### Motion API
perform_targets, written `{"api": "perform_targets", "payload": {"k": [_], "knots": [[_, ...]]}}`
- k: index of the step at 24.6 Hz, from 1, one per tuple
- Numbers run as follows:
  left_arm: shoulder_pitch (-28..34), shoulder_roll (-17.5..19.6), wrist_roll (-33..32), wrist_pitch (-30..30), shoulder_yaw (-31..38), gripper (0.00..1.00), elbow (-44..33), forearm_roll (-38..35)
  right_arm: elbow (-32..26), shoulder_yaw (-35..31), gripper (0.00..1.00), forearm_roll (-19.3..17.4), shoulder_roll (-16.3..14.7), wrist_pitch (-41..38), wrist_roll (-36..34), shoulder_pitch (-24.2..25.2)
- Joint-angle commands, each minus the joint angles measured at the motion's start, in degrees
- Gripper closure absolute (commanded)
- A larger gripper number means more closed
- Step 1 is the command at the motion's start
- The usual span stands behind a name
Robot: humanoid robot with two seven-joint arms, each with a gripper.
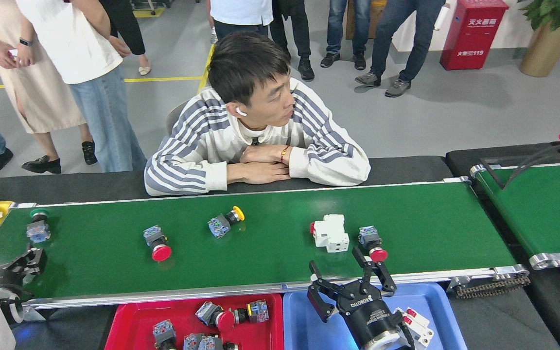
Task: Pick switch part from conveyor to tray
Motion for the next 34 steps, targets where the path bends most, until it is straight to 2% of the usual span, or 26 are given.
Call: {"api": "perform_targets", "payload": {"k": [1,5,7,12,19,22,25,27,29,34], "knots": [[-1.23,0.87,0.74,-0.3,0.21,0.01,-0.37,0.78,-1.94,-0.18,0.0,-0.08,-0.44,3.98,-0.37,0.48],[-1.23,1.04,0.74,-0.57,0.21,0.01,0.42,0.96,-3.78,-0.36,0.0,-0.17,-2.46,4.07,-0.11,2.24],[-1.23,2.36,0.74,-0.48,0.39,0.02,2.35,1.05,-3.43,-0.36,0.0,-0.17,-3.16,3.63,-0.02,2.33],[-1.23,5.88,0.83,0.14,0.39,0.08,6.4,5.0,-0.88,1.93,0.0,-0.08,-2.46,1.87,2.0,-2.33],[-1.05,5.61,0.74,-0.57,-0.05,0.08,5.43,5.35,-0.27,2.98,0.0,-0.08,-2.9,1.61,2.09,-2.42],[0.18,5.17,0.74,-4.26,-0.05,0.09,2.09,5.44,-0.27,2.81,0.0,-0.08,-2.9,1.87,2.09,-2.24],[2.9,3.68,0.04,-7.95,0.3,0.09,-5.82,5.7,-0.36,2.54,0.0,-0.08,-2.81,2.05,2.09,-1.19],[7.56,2.98,-0.93,-11.11,0.39,0.08,-15.4,5.88,-0.36,2.37,0.0,-0.08,-2.9,2.14,2.0,-0.48],[14.06,1.66,-5.14,-14.27,0.47,0.08,-27.78,8.34,-0.36,2.28,0.0,-0.08,-2.9,2.14,1.91,-0.4],[28.48,-0.27,-12.09,-14.63,0.3,0.07,-52.75,13.61,-0.36,2.37,0.0,-0.08,-2.9,1.96,1.91,-0.83]]}}
